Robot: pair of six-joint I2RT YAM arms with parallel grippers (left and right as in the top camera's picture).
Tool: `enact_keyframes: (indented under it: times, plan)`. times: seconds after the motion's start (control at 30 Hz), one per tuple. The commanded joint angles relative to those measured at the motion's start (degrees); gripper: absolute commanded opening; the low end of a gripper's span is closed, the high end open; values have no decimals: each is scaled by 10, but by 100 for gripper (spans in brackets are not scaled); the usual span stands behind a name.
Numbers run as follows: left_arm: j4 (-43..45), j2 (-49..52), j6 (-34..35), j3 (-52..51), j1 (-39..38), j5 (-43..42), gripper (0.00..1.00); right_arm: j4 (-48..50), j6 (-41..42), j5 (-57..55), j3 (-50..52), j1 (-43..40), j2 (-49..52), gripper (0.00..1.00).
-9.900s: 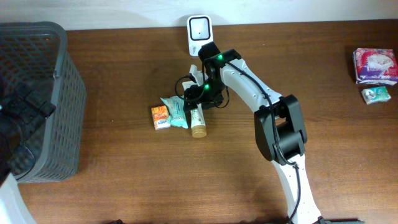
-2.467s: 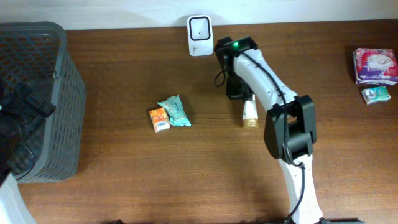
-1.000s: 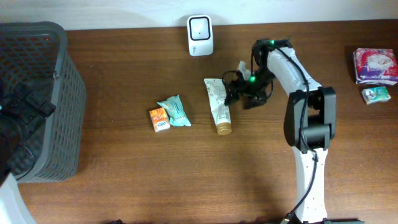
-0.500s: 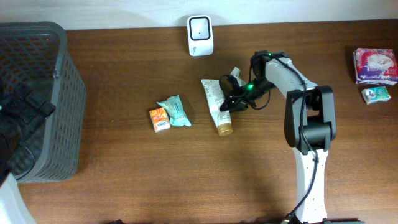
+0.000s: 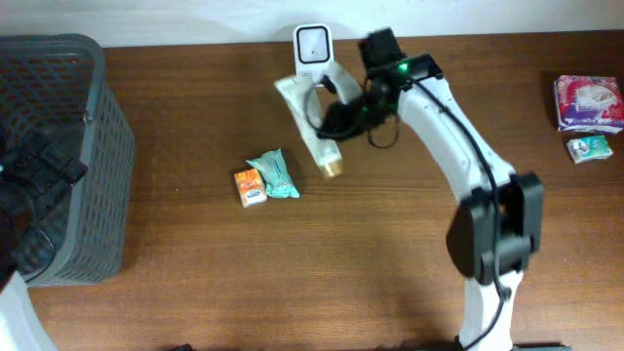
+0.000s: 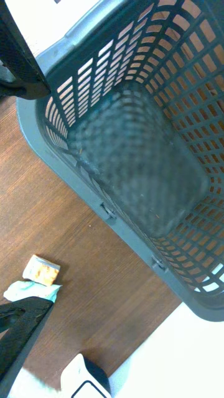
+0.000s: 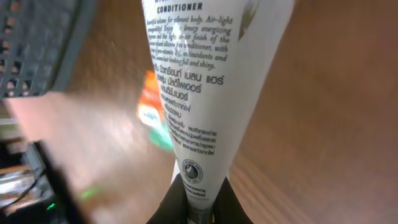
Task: Scan the item barcode
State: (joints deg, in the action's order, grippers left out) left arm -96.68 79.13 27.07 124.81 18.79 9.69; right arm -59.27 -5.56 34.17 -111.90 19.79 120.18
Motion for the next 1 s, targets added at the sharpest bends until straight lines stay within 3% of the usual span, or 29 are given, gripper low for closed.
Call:
enact_keyframes:
  times: [0.0,0.37,0.53,0.67,0.7,0.8,0.93,0.97]
  plan:
    - [0,-1,5,0,3,2,99,42,37,-96,-17,46,-68,4]
    - [0,-1,5,0,3,2,99,76,65,-139,-17,74,-76,4]
    - [0,-1,5,0,3,2,99,45,65,-140,-15,73,-68,4]
    - [0,-1,5,0,3,2,99,14,65,-210,14,71,-46,4]
    - [0,-1,5,0,3,2,99,14,65,-231,31,71,-42,15]
    - [0,-1,5,0,3,2,99,14,65,-245,47,63,-33,35]
    - [0,-1,5,0,3,2,99,10,65,-244,61,44,-7,85]
    - [0,-1,5,0,3,2,99,9,63,-244,64,44,0,88]
